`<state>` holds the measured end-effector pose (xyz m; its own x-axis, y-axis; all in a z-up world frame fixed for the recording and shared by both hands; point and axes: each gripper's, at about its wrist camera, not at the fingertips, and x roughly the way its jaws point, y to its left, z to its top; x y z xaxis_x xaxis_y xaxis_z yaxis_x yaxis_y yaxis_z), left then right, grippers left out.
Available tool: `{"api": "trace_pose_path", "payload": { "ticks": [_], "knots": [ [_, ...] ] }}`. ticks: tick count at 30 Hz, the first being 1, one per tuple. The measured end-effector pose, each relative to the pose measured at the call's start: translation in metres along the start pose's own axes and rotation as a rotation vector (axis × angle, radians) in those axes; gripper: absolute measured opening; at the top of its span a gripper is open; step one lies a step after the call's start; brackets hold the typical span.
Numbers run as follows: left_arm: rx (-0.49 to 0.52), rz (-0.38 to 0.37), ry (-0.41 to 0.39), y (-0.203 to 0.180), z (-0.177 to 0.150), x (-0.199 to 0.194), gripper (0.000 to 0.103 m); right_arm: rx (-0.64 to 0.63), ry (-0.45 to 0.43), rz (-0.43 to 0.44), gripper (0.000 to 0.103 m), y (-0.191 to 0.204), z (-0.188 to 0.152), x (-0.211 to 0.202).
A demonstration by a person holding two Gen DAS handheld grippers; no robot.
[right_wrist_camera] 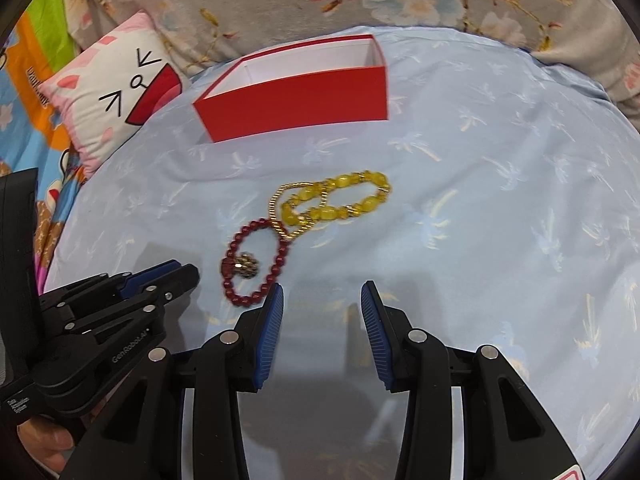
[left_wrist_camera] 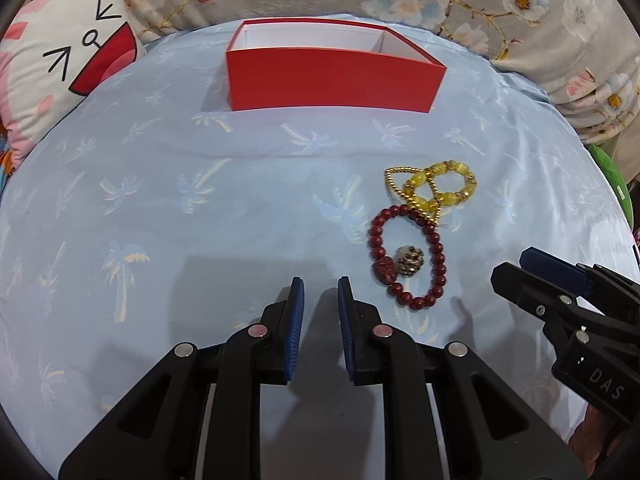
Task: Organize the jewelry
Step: 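Move both open tools back toward the remaining jewelry beside the box, then grasp the dark beaded flower charm with the right tool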
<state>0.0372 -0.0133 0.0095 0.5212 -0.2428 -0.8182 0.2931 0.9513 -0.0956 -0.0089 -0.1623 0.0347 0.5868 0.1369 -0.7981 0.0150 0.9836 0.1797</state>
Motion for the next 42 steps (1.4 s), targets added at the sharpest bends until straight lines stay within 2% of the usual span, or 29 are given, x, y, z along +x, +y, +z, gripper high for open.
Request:
{"api": "trace_pose_path", "payload": {
  "ticks": [8, 14, 25, 29, 37, 42],
  "knots": [
    [-0.03, 0.016, 0.0, 0.015, 0.002, -0.001, 0.017, -0.069, 0.015, 0.051, 0.037, 0.031, 0.011, 0.017],
    [-0.038, 0.023, -0.003, 0.02, 0.004, 0.0, 0.017, -0.09, 0.041, 0.056, 0.026, 0.038, 0.017, 0.036],
    [-0.052, 0.023, -0.003, 0.022, 0.007, 0.002, 0.017, -0.13, 0.045, 0.064, 0.025, 0.047, 0.017, 0.044],
    [-0.051, 0.022, -0.002, 0.023, 0.007, 0.002, 0.017, -0.108, 0.045, 0.095, 0.016, 0.042, 0.018, 0.045],
    [-0.048, 0.02, 0.001, 0.022, 0.01, 0.004, 0.017, -0.077, 0.023, 0.096, 0.016, 0.031, 0.019, 0.034],
    [-0.029, 0.003, -0.013, 0.011, 0.021, 0.004, 0.017, -0.013, -0.016, 0.077, 0.016, 0.006, 0.023, 0.012]
  ]
}}
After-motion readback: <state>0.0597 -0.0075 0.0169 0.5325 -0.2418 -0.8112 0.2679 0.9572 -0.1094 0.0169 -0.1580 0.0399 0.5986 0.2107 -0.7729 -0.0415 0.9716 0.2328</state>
